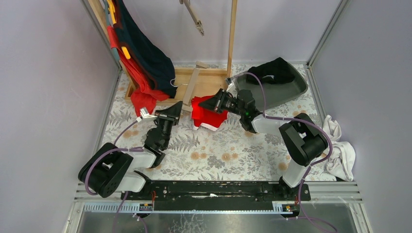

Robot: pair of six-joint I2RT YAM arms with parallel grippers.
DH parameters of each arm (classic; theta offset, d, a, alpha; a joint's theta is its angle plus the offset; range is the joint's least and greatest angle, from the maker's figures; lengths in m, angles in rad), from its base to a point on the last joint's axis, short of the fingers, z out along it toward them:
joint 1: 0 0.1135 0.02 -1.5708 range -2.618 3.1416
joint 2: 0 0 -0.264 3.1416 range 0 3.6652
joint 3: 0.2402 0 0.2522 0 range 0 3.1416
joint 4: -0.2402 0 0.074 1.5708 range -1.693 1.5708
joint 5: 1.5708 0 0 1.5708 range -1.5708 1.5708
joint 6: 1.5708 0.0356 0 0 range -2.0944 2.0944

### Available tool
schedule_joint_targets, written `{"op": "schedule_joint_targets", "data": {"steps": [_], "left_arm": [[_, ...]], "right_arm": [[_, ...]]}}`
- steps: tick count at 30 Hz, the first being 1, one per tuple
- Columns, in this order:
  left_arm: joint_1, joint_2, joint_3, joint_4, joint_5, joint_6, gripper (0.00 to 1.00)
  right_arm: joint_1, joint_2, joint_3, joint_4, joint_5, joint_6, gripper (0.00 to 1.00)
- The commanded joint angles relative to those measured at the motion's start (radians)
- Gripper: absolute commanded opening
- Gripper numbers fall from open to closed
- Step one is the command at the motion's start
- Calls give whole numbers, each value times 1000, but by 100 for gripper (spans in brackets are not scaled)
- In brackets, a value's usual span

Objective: Clip the underwear to the hanger
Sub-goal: Clamp the underwear onto the hanger.

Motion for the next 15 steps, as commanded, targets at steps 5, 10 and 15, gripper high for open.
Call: {"op": "schedule_joint_targets", "data": {"steps": [5,10,15], "left_arm": [[-17,13,32,100,-50,32,0],[-19,5,31,102,-56,39,0],[-23,9,31,115,-58,41,0]], "right_arm": [[25,-25,59,49,7,23,0],[32,-17,60,48,15,23,0],[40,-11,60,48,18,25,0]]}}
